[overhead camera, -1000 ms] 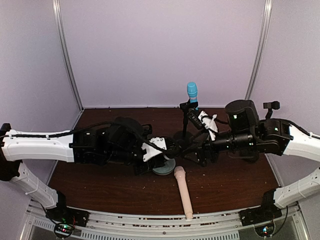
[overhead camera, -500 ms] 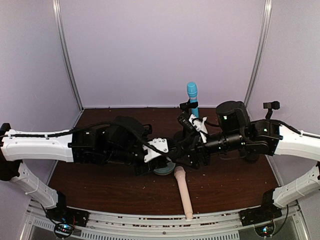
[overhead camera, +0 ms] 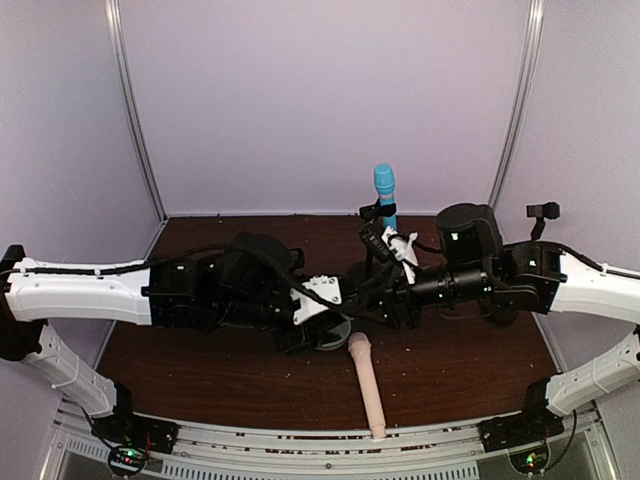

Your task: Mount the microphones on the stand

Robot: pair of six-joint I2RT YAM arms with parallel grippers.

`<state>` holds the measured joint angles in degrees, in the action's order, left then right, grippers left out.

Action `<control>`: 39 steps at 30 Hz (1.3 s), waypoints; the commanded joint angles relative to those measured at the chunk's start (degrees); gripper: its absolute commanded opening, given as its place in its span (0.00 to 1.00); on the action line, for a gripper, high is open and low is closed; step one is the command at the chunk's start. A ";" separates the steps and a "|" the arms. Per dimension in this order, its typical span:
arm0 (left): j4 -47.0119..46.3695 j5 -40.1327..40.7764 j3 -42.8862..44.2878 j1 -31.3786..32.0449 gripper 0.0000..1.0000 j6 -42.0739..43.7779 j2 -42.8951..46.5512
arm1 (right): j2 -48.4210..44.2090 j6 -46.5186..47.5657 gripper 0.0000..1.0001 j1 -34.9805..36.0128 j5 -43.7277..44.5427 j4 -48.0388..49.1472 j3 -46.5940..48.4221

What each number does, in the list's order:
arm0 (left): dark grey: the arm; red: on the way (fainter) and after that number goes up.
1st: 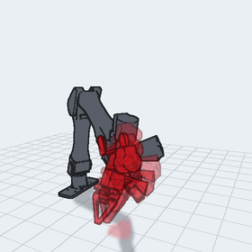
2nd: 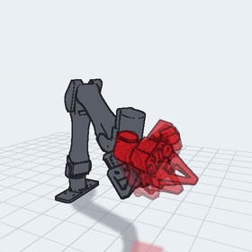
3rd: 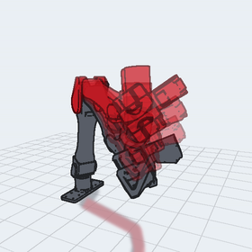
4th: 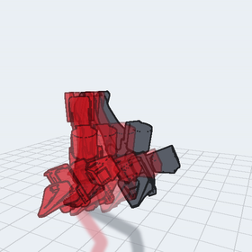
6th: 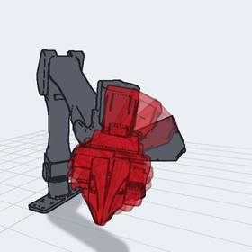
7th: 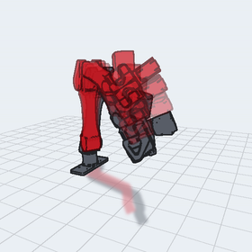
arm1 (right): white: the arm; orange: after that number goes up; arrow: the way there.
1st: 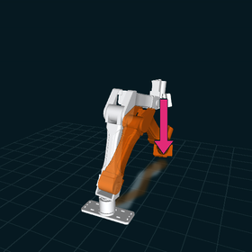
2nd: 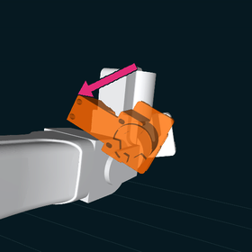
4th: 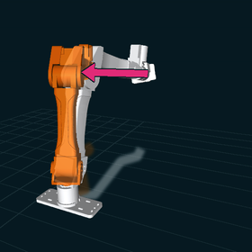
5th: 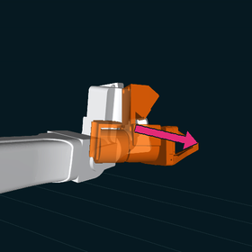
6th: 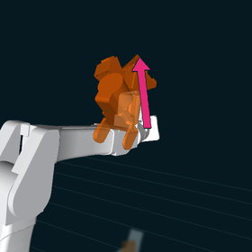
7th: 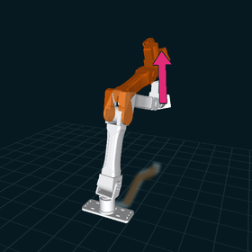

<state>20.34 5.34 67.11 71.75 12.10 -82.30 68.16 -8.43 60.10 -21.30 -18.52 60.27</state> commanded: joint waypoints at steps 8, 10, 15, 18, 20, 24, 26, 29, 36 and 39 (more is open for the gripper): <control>-11.53 -3.81 -5.43 0.24 0.63 -0.32 1.75 | -9.34 -1.97 0.30 -0.14 -5.81 11.17 -6.38; -11.27 -4.73 -5.11 0.24 0.56 -0.41 1.41 | -9.78 -2.16 0.29 -0.10 -6.70 12.06 -7.32; -12.09 -4.56 -5.89 0.24 0.37 -0.36 2.37 | -10.79 -1.33 0.29 -0.15 -6.01 10.63 -7.71; -12.08 -4.14 -6.55 0.24 0.30 0.19 3.61 | -10.76 0.01 0.35 -0.14 -5.66 7.96 -7.10; -10.83 -3.86 -6.21 0.24 0.28 0.38 3.83 | -9.88 1.16 0.41 -0.15 -5.52 4.67 -5.79; -7.43 -4.80 -4.37 0.24 0.22 1.07 2.65 | -7.92 2.54 0.56 0.42 -6.44 1.61 -4.25; -6.23 -5.66 -3.52 0.24 0.20 1.06 1.89 | -7.50 3.47 0.61 1.28 -6.43 1.38 -4.07; -5.75 -6.83 -3.18 0.24 0.19 1.02 1.45 | -7.52 4.24 0.64 2.52 -5.36 1.44 -3.69; -5.24 -8.23 -2.82 0.24 0.19 0.69 1.33 | -7.28 6.09 0.65 3.42 -3.36 0.34 -3.41; -5.22 -9.02 -2.54 0.24 0.19 0.73 0.97 | -7.10 6.55 0.66 3.79 -2.99 0.54 -3.41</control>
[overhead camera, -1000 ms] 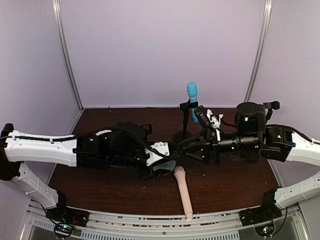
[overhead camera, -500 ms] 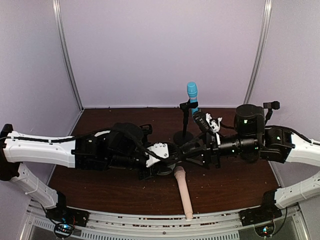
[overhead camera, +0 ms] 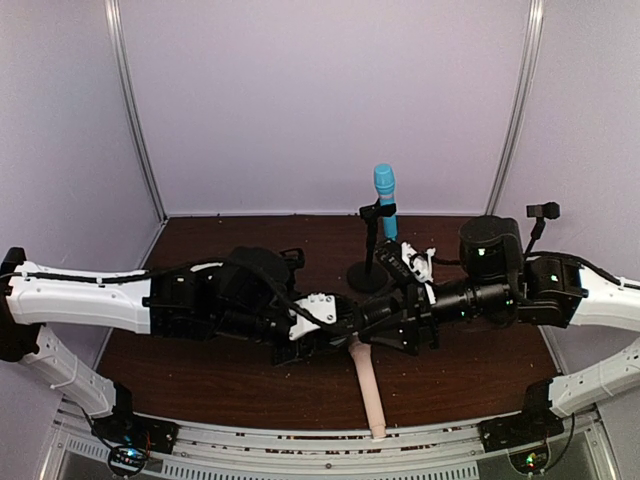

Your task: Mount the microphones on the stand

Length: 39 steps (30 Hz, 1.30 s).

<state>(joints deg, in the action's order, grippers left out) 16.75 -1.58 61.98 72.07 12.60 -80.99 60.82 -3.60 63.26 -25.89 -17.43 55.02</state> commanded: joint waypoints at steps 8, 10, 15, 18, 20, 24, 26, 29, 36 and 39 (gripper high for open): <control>-1.29 -2.93 4.13 0.26 0.19 0.82 -1.52 | 1.81 2.00 0.65 0.90 2.49 -0.53 2.44; -0.76 -3.05 4.50 0.26 0.19 1.16 -1.86 | 1.93 2.22 0.64 0.93 2.68 -0.52 2.47; -0.10 -3.82 4.91 0.26 0.19 1.46 -2.48 | 1.29 2.62 0.63 0.92 3.50 -0.37 2.23; 0.11 -4.14 5.12 0.26 0.19 1.47 -2.90 | 0.62 2.77 0.64 0.94 4.12 -0.18 1.95; 0.12 -4.22 5.25 0.26 0.19 1.54 -3.09 | 0.37 2.87 0.63 0.97 4.57 -0.15 1.83; 0.12 -3.99 5.76 0.26 0.19 1.70 -3.29 | 1.06 3.14 0.51 0.90 4.75 -1.26 2.22; 0.12 -3.55 6.00 0.26 0.20 1.65 -3.38 | 1.43 3.25 0.44 0.91 4.56 -1.95 2.29; -0.26 -0.72 6.10 0.26 0.36 0.73 -3.35 | 1.25 3.24 0.37 0.94 4.50 -2.48 2.19; -8.42 15.87 0.27 0.13 0.74 -3.23 1.79 | -1.89 3.64 0.20 0.57 9.53 -4.78 1.76; -10.61 25.68 -2.49 -0.44 0.81 -6.09 3.95 | -3.74 3.51 0.07 -0.42 12.80 -5.75 1.05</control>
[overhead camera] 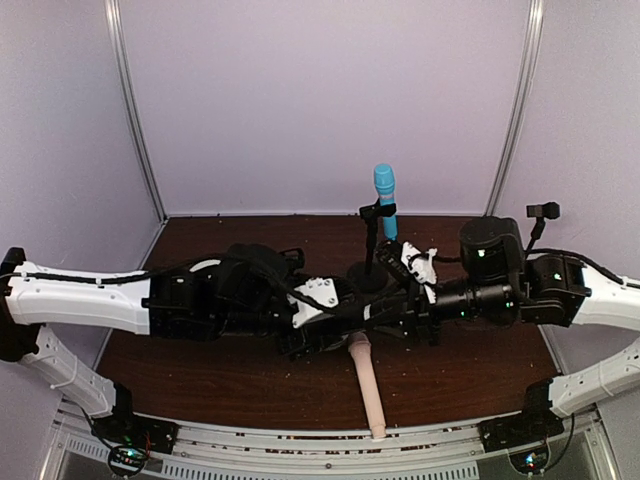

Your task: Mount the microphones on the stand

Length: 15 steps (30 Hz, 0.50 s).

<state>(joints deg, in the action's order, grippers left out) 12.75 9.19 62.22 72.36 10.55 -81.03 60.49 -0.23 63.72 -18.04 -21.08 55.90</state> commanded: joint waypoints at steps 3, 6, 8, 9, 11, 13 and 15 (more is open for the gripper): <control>-6.76 21.43 -4.46 -2.21 0.83 -7.61 5.23 | -5.91 -0.64 0.00 -1.83 9.75 -2.06 -1.20; -11.28 22.48 -8.39 -4.21 0.84 -10.69 7.36 | -8.40 -1.09 0.00 -2.68 15.50 -1.29 -2.84; -15.40 22.54 -11.76 -5.61 0.84 -11.84 8.21 | -10.35 -2.05 0.00 -2.89 21.22 -0.04 -4.21; -17.23 23.11 -13.12 -6.30 0.84 -12.44 8.33 | -11.52 -2.81 0.00 -2.97 24.33 0.52 -4.91; -20.93 23.75 -15.73 -7.83 0.84 -14.24 8.52 | -14.10 -4.55 0.00 -3.14 29.49 1.85 -6.61; -25.53 21.55 -18.23 -9.56 0.83 -15.09 8.42 | -16.73 -5.12 0.00 -3.30 30.75 3.21 -8.62; -29.34 18.15 -19.99 -11.35 0.83 -15.49 7.64 | -18.12 -4.75 0.00 -3.27 30.43 3.69 -9.91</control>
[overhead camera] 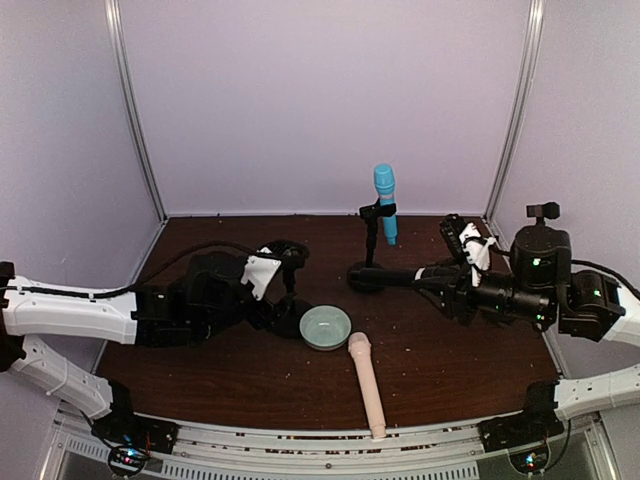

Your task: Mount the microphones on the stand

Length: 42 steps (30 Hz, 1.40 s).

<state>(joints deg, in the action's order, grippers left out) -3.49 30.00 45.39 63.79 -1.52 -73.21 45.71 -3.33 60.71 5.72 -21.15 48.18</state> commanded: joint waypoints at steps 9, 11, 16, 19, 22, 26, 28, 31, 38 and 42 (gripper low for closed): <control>-22.45 -4.05 -2.59 -5.25 0.76 -6.28 -9.25 | -2.51 -4.87 0.00 -0.25 9.13 -0.45 -1.73; -24.81 -2.00 -2.61 -5.25 0.74 -7.25 -10.80 | -2.61 -5.33 0.00 -0.25 8.39 -0.36 -1.50; -31.60 0.24 -4.37 -5.43 0.70 -9.52 -13.06 | -2.59 -4.69 0.00 -0.30 6.68 -0.29 -1.05; -35.91 0.03 -5.38 -5.87 0.66 -9.66 -14.78 | -2.84 -4.08 0.00 -0.26 5.28 0.73 -1.18; -38.91 -0.15 -5.87 -6.81 0.63 -11.24 -16.73 | -2.92 -3.91 0.00 -0.26 4.82 0.82 -0.64; -43.77 -0.18 -6.39 -7.44 0.59 -11.86 -19.84 | -2.42 -3.74 0.00 -0.32 5.21 -1.00 0.91; -46.52 -0.64 -6.65 -7.81 0.57 -11.84 -21.38 | -2.26 -3.78 0.00 -0.25 5.26 -1.17 1.07; -51.54 -2.19 -7.53 -8.60 0.53 -11.48 -24.18 | -1.91 -4.32 0.00 -0.33 5.10 -1.01 0.98; -61.15 -7.52 -8.84 -9.98 0.43 -10.15 -27.94 | -0.39 -4.93 0.00 -0.31 4.58 -0.92 1.41; -63.42 -8.50 -8.96 -10.17 0.41 -9.23 -28.74 | 1.24 -4.60 0.00 -0.29 4.40 -0.78 2.23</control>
<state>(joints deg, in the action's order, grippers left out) -58.72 23.94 36.75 54.04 -11.92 -101.16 45.93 -7.75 60.49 10.44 -23.00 47.75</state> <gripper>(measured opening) 0.411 0.424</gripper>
